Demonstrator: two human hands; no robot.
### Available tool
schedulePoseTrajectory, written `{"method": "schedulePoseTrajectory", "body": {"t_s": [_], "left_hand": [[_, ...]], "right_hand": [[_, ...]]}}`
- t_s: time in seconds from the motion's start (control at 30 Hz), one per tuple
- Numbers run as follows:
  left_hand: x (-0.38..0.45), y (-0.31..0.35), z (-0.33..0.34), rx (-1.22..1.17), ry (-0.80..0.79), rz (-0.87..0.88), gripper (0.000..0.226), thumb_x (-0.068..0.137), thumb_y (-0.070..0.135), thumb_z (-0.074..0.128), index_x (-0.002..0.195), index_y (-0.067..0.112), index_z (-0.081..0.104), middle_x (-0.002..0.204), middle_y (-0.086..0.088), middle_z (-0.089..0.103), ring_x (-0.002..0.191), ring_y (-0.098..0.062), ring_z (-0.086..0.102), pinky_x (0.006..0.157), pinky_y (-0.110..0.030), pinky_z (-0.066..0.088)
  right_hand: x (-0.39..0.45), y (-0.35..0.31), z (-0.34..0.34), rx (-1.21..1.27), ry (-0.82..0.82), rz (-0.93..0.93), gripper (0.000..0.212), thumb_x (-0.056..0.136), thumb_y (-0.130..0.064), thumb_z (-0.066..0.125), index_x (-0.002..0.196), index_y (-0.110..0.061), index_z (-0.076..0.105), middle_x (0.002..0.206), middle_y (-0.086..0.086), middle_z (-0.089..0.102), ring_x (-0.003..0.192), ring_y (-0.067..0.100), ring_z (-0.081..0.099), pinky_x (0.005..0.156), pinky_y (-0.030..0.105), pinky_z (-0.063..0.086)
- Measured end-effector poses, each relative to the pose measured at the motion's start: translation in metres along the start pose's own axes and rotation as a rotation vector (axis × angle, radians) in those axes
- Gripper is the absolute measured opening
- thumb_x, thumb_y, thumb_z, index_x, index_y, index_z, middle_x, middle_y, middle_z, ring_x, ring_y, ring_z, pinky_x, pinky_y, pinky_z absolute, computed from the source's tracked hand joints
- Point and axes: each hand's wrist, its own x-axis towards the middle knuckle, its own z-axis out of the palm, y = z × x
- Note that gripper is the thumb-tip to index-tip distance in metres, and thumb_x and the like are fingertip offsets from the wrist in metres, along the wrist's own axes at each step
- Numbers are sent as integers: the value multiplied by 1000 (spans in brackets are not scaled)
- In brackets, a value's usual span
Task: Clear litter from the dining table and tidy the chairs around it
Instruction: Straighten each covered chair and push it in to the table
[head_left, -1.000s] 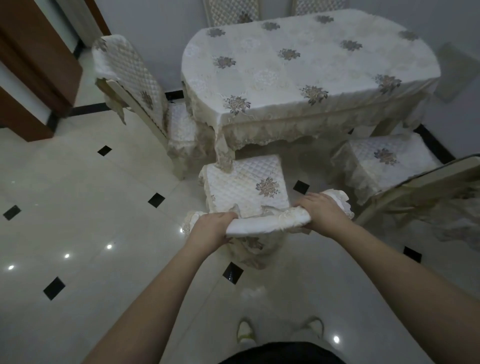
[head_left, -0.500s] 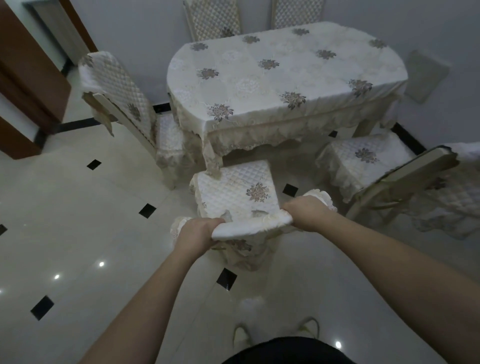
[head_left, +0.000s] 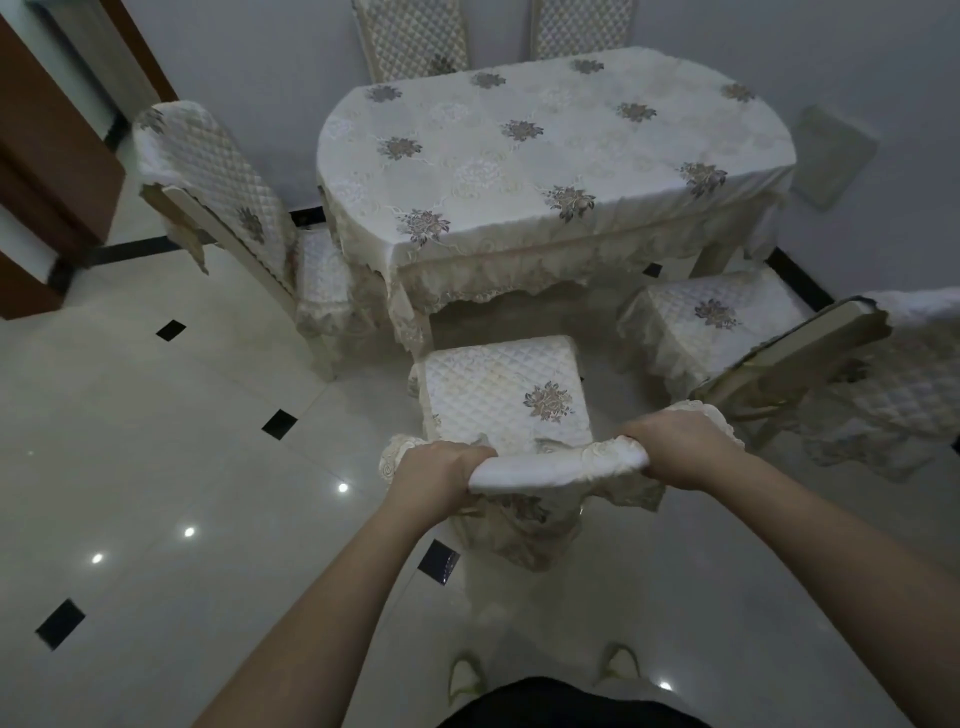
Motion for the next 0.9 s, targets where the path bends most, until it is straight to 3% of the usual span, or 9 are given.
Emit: {"method": "schedulePoseTrajectory", "body": {"t_s": [0.13, 0.3, 0.47, 0.6, 0.9], "left_hand": [[22, 16, 6, 9, -71, -55, 24, 71, 41, 65, 94, 37, 64, 73, 9, 67, 67, -16, 63, 52, -33, 51], [49, 33, 25, 7, -66, -100, 27, 72, 46, 50, 91, 37, 66, 73, 8, 67, 63, -15, 63, 49, -32, 51], [88, 43, 26, 87, -82, -171, 26, 73, 38, 73, 99, 32, 70, 80, 2, 71, 68, -21, 67, 55, -26, 42], [117, 45, 21, 121, -131, -203, 32, 83, 36, 68, 113, 26, 68, 93, -4, 72, 82, -26, 67, 62, -27, 34], [179, 25, 17, 105, -320, -389, 25, 79, 40, 64, 103, 31, 66, 97, 2, 71, 89, -23, 66, 74, -31, 49]], "right_hand": [[8, 28, 3, 57, 1, 1, 15, 85, -23, 55, 98, -25, 62, 99, -5, 67, 93, 16, 62, 70, 29, 43], [32, 67, 28, 68, 39, -35, 15, 85, -21, 55, 98, -24, 61, 98, -4, 68, 91, 17, 63, 75, 32, 49], [70, 100, 36, 87, 96, -66, 14, 83, -22, 56, 97, -24, 59, 98, 1, 68, 91, 23, 64, 75, 34, 48], [96, 119, 33, 85, 106, -68, 25, 84, -22, 54, 108, -28, 60, 105, -1, 66, 98, 23, 62, 78, 33, 44], [148, 137, 10, 125, 76, -44, 37, 86, -24, 53, 122, -32, 54, 121, 1, 61, 112, 27, 55, 87, 35, 38]]}}
